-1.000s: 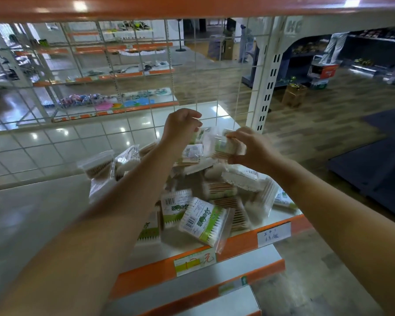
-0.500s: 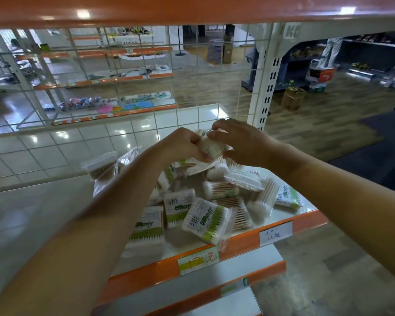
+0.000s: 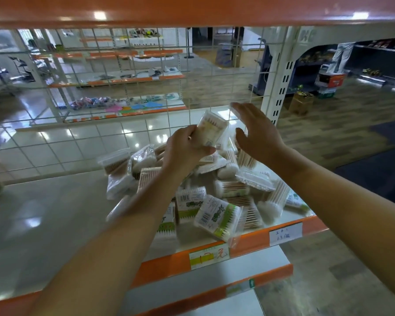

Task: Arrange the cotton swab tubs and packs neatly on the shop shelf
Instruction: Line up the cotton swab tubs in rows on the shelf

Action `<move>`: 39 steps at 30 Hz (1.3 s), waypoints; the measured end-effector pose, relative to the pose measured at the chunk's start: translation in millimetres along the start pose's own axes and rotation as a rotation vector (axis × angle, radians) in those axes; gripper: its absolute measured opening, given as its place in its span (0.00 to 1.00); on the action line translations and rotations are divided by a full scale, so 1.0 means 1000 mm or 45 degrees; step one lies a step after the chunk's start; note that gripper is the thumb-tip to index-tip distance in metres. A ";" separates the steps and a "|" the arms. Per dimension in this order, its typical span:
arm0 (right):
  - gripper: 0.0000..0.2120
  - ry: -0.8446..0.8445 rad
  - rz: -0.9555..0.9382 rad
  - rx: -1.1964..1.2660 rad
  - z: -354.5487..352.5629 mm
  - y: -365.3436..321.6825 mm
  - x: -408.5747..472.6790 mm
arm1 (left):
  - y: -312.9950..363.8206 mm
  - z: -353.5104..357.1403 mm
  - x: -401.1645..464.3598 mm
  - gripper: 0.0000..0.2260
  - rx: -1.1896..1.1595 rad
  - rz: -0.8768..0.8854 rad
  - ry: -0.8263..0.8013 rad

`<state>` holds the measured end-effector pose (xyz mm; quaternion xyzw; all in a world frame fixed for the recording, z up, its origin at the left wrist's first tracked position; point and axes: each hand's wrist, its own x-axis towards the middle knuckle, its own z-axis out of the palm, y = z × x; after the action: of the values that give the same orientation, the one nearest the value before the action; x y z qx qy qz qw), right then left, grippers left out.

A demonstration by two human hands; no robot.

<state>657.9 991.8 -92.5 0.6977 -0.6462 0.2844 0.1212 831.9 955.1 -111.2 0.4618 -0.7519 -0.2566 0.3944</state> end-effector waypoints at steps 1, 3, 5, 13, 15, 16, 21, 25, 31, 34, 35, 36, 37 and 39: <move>0.26 -0.002 0.031 -0.012 0.002 -0.003 0.000 | -0.004 -0.001 -0.002 0.21 -0.005 -0.007 0.053; 0.25 -0.037 0.075 -0.045 0.008 -0.010 -0.001 | -0.014 -0.005 -0.006 0.23 -0.014 -0.046 0.167; 0.25 -0.063 0.103 -0.066 0.015 -0.019 -0.001 | -0.021 -0.013 -0.011 0.26 -0.042 -0.070 0.256; 0.24 -0.099 0.061 -0.007 0.034 -0.069 0.007 | -0.055 -0.066 -0.031 0.28 -0.083 -0.069 0.521; 0.23 -0.105 0.041 -0.008 0.037 -0.085 0.008 | -0.065 -0.080 -0.036 0.27 -0.091 -0.096 0.533; 0.23 -0.108 0.028 -0.005 0.039 -0.093 0.009 | -0.070 -0.086 -0.039 0.26 -0.096 -0.110 0.525; 0.23 -0.140 -0.016 0.000 0.047 -0.130 0.008 | -0.098 -0.121 -0.050 0.25 -0.027 -0.120 0.519; 0.23 -0.167 -0.049 0.003 0.057 -0.157 0.005 | -0.127 -0.146 -0.059 0.24 0.021 -0.123 0.542; 0.23 -0.195 -0.077 0.054 0.073 -0.192 -0.004 | -0.157 -0.174 -0.090 0.38 -0.150 -0.211 0.580; 0.23 -0.221 -0.084 0.063 0.081 -0.211 -0.008 | -0.171 -0.187 -0.105 0.39 -0.180 -0.267 0.618; 0.22 -0.212 -0.088 0.068 0.084 -0.218 -0.010 | -0.176 -0.191 -0.109 0.38 -0.186 -0.285 0.631; 0.22 -0.204 -0.095 0.067 0.087 -0.224 -0.011 | -0.182 -0.196 -0.113 0.35 -0.190 -0.298 0.647; 0.22 -0.205 -0.100 0.065 0.089 -0.231 -0.012 | -0.188 -0.200 -0.117 0.32 -0.183 -0.306 0.664; 0.22 -0.219 -0.114 0.071 0.093 -0.244 -0.015 | -0.200 -0.209 -0.125 0.24 -0.151 -0.312 0.701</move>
<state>917.0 987.1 -127.8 0.7509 -0.6142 0.2357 0.0583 1136.6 974.2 -189.2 0.5775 -0.5392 -0.2110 0.5755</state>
